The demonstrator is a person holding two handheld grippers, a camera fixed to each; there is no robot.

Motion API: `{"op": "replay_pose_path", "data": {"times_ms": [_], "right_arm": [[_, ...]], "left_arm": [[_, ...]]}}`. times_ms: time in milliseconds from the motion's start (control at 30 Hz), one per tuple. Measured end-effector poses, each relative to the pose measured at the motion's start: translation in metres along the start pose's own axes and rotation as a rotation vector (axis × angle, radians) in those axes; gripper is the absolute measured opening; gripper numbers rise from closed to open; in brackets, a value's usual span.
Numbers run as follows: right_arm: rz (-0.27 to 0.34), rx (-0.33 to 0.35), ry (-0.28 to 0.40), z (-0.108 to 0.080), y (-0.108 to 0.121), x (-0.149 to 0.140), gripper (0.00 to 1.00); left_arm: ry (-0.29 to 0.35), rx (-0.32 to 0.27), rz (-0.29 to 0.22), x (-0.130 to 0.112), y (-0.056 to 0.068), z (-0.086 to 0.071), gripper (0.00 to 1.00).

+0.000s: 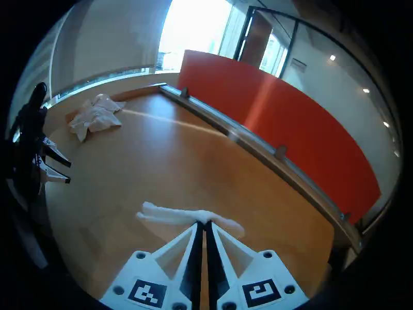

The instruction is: Fold towel

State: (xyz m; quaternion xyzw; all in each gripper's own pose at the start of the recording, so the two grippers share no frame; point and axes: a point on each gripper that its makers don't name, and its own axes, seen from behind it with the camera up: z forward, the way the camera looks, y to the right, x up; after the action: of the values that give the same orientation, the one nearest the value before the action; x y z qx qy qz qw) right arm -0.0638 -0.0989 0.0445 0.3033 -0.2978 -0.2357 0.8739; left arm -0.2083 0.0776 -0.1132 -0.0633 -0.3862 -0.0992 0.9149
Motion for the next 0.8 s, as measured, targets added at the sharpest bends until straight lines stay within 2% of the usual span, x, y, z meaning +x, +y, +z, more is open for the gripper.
{"op": "replay_pose_path", "data": {"times_ms": [467, 800], "right_arm": [[0.058, -0.086, -0.042, -0.049, 0.094, -0.054, 0.04], [0.076, -0.13, -0.088, -0.071, 0.151, -0.097, 0.04]], "left_arm": [[-0.002, 0.006, 0.026, 0.009, 0.024, 0.006, 0.94], [-0.016, 0.013, 0.033, 0.008, 0.042, 0.012, 0.94]]}}
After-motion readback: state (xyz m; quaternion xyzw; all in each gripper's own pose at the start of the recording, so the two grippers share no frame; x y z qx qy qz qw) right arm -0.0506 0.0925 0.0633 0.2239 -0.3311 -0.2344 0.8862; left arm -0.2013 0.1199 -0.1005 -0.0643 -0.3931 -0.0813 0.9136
